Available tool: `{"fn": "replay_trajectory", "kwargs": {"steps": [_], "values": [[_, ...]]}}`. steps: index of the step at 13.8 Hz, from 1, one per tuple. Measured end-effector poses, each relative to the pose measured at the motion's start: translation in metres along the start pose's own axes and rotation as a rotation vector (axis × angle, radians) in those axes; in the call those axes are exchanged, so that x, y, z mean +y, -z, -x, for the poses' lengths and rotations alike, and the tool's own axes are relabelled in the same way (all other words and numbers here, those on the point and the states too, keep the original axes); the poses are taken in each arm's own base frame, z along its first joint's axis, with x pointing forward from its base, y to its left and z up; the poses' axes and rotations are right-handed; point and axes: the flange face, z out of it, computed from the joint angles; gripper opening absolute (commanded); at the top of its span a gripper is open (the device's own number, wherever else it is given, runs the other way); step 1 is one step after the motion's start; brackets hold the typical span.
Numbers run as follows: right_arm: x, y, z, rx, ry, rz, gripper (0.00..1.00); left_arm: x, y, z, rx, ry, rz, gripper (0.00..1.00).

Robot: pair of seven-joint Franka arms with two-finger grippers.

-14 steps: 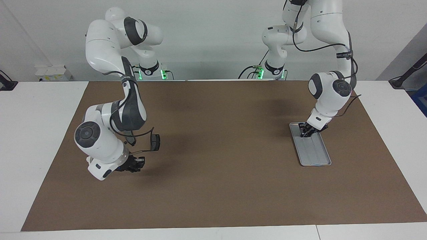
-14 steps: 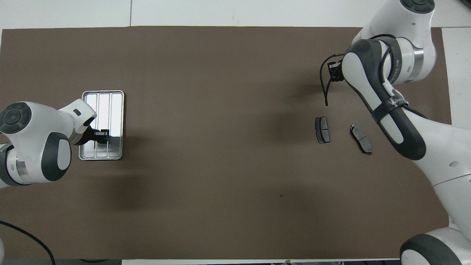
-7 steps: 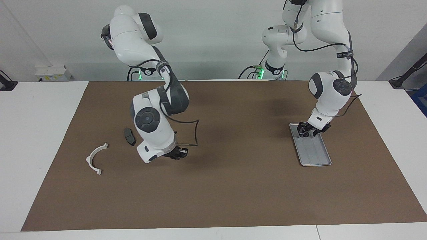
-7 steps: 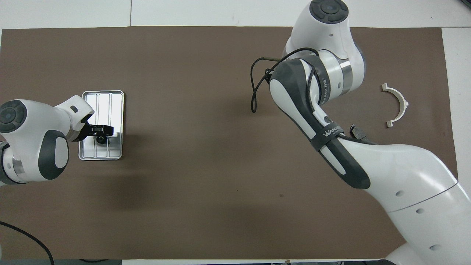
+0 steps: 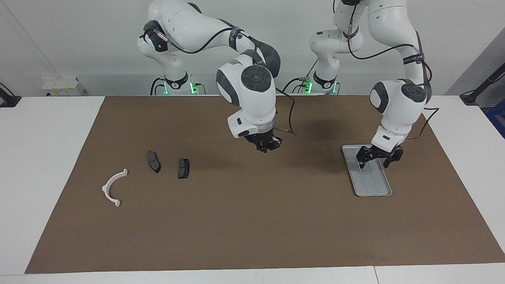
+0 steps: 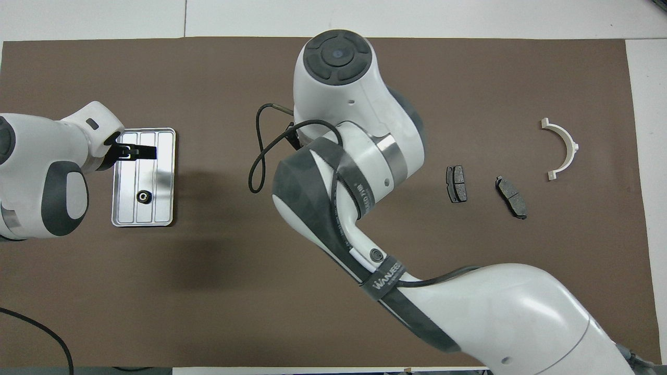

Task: Pick bearing gear from pile to tray
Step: 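Carry the second bearing with the right gripper toward the table center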

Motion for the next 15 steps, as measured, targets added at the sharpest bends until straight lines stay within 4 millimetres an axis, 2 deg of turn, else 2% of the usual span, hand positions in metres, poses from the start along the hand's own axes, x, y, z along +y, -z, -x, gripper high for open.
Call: {"fn": "replay_trajectory", "kwargs": {"steps": [3,5,7,11,13,15], "values": [[-0.029,-0.022,0.048,0.001,-0.085,-0.018,0.00,0.008,0.003,-0.009,0.015,-0.013,0.002,1.00],[-0.040,-0.040,0.060,-0.001,-0.109,-0.028,0.00,0.009,0.007,-0.013,0.024,-0.013,0.002,1.00],[-0.047,-0.063,0.062,-0.003,-0.115,-0.026,0.00,0.008,0.016,-0.020,0.012,-0.012,0.002,1.00],[-0.058,-0.120,0.055,0.007,-0.124,-0.013,0.00,0.008,0.055,-0.039,-0.031,-0.004,0.005,1.00],[-0.061,-0.142,0.053,0.014,-0.124,-0.012,0.00,0.019,0.057,-0.041,-0.030,0.026,0.008,1.00],[-0.063,-0.154,0.052,0.021,-0.122,-0.008,0.00,0.039,0.053,-0.040,-0.042,0.043,0.014,1.00]]}}
